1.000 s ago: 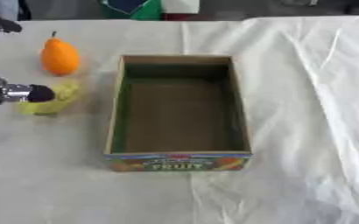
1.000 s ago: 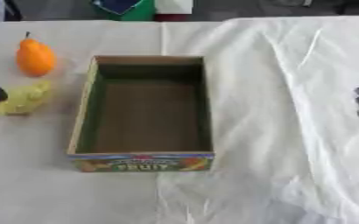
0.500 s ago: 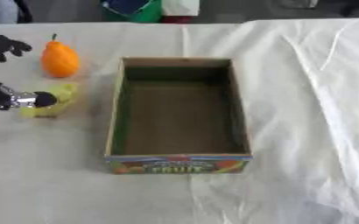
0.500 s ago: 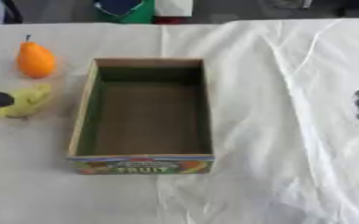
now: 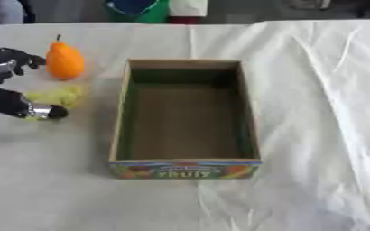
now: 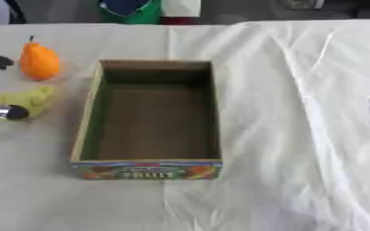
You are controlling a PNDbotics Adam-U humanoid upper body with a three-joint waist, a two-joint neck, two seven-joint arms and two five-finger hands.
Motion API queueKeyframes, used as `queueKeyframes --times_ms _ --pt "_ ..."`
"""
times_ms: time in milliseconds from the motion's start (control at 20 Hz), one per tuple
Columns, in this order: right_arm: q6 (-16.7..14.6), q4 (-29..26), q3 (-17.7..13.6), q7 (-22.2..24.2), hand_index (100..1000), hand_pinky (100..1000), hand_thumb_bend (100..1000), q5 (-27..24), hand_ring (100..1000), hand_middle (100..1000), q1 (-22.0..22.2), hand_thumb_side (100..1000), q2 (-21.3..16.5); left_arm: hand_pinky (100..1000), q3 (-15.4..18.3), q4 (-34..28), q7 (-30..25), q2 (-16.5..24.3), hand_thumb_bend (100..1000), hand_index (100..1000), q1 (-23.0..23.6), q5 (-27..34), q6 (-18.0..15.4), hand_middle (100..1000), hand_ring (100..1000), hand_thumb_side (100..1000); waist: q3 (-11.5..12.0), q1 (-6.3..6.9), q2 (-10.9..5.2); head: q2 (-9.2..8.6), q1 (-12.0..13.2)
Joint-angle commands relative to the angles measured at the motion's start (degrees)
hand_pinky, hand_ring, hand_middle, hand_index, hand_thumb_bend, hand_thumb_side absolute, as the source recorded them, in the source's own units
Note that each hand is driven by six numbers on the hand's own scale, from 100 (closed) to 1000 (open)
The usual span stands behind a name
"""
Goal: Pick up objects on the table and place them in the box.
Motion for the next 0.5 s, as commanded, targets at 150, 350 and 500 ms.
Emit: queueKeyframes --times_ms 150,350,500 --pt "0.0 -1.1 -0.3 0.2 687 624 100 -0.4 660 545 -0.4 603 -1.1 682 -0.4 4.4 1.0 -0.6 620 983 -2.1 -2.7 -1.4 871 842 688 -0.1 0.1 -0.85 -0.26 0.3" --pt "0.0 -1.1 -0.2 0.4 687 624 100 -0.4 660 545 -0.4 603 -1.0 680 -0.5 7.5 1.8 -1.9 550 976 -2.9 -4.1 -1.9 868 841 663 -0.2 0.08 -0.78 -0.22 0.4" --pt "-0.1 -1.1 -0.2 0.4 687 624 100 -0.5 660 545 -0.4 603 -1.0 680 -0.6 9.8 2.3 -2.6 542 973 -3.3 -5.1 -2.0 875 844 666 -0.3 0.03 -0.76 -0.32 0.7"
